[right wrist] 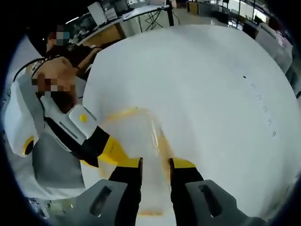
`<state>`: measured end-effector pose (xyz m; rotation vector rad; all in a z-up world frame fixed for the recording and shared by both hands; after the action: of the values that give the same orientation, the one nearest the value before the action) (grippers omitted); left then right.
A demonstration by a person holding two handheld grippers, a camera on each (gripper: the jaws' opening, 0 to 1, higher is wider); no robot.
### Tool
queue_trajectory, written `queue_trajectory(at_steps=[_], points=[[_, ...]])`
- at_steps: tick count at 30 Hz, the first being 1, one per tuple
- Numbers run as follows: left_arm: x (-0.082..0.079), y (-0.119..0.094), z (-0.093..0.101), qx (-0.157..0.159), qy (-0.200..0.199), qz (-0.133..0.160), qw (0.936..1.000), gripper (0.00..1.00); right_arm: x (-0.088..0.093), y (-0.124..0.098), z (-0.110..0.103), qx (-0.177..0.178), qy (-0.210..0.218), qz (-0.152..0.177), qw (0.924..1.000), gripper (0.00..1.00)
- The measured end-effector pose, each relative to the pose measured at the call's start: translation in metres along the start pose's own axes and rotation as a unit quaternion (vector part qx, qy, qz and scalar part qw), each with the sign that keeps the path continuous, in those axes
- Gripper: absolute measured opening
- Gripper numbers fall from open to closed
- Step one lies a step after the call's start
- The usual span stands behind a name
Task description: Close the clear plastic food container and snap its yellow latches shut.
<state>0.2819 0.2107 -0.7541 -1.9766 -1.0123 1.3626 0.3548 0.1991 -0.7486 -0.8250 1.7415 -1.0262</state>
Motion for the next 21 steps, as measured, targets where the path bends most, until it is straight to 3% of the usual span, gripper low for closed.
queue_trajectory(at_steps=[7,10,12,16,21], points=[[-0.0014,-0.0014,0.0007,0.011,-0.018,0.002,0.9998,0.36,0.0002,0.0023,-0.0018,-0.016,-0.003,-0.016,0.9997,0.21],[-0.0031,-0.0005,-0.001,0.014,-0.054,0.012,0.9984,0.36,0.0004,0.0026,-0.0022,-0.017,-0.001,-0.018,0.9997,0.21],[-0.0032,0.0001,-0.0007,0.013,-0.051,0.011,0.9986,0.37,-0.0011,0.0027,0.0026,-0.019,0.002,-0.018,0.9997,0.21],[-0.0027,0.0031,0.0023,0.009,-0.003,-0.001,1.0,0.38,0.0001,0.0028,0.0018,-0.022,0.008,-0.017,0.9996,0.21],[-0.0043,0.0039,0.0027,0.002,-0.012,-0.009,0.9999,0.38,-0.0001,0.0025,0.0025,-0.022,0.015,-0.021,0.9994,0.21]])
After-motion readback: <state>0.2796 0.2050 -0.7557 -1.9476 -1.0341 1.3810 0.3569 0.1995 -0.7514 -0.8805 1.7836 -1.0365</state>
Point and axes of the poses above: the point that each gripper's makers call its tool centre point, and the gripper's own axes: y roughly forward along the fingers, z roughly to its right, x roughly out of its underside, the point moved 3 cm from there along -y, roughly backward along the fingers, and after that the axes turned 2 degrees about y, right-handed, at the moved point
